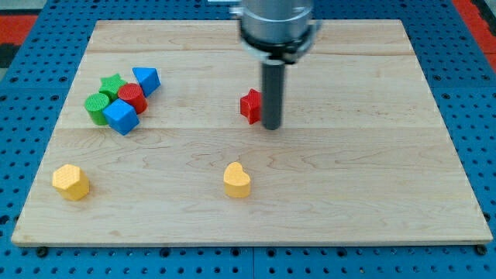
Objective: Move the yellow hear towards center of the board
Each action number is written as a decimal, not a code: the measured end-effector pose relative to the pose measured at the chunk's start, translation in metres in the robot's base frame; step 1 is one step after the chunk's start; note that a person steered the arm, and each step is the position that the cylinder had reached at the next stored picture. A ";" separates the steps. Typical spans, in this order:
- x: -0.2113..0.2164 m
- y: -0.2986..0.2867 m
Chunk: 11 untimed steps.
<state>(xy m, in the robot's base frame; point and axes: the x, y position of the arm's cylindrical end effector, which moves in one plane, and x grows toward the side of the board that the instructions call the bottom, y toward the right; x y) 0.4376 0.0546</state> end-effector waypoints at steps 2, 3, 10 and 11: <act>-0.033 -0.063; -0.030 -0.129; 0.135 -0.030; 0.123 -0.093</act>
